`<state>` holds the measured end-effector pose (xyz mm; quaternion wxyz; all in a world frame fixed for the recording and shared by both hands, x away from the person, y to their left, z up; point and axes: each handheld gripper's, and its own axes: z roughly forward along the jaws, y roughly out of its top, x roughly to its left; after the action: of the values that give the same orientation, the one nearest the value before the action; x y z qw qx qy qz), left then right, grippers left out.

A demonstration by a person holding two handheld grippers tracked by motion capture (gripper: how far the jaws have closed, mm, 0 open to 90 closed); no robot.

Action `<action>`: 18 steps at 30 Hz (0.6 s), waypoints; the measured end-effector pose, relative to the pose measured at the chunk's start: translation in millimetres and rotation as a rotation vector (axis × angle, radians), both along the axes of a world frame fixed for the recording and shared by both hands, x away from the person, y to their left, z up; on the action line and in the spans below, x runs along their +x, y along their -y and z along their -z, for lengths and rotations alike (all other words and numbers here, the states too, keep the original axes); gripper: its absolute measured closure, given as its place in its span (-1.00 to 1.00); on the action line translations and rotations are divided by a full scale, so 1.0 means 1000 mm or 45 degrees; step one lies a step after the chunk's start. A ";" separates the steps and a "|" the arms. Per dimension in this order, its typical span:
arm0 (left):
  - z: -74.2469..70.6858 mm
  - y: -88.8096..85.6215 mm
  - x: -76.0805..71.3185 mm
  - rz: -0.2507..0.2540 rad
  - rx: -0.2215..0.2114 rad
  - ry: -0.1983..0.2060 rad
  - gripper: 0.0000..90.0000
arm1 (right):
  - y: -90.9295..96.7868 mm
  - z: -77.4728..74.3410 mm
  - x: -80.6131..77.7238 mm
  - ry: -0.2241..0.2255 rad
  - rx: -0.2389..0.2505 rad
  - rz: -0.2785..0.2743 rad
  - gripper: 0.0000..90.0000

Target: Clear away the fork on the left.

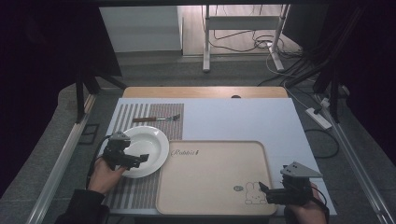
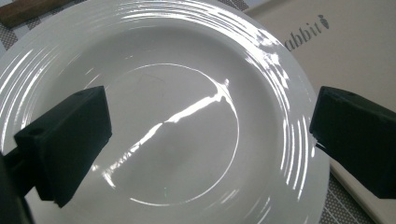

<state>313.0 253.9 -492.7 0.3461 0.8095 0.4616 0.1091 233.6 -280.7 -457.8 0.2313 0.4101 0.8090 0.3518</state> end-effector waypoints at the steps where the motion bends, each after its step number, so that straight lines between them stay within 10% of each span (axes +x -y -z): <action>1: 0.000 0.000 0.002 0.003 0.007 -0.003 -1.00 | 0.000 0.000 0.000 0.000 0.000 0.000 -1.00; 18: 0.004 0.001 0.047 0.029 0.026 -0.015 -1.00 | 0.000 0.001 0.000 -0.013 -0.008 -0.002 -1.00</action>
<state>360.5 252.5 -496.5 0.3362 0.8187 0.4535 0.1050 233.5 -280.4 -458.3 0.2282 0.4104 0.8117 0.3473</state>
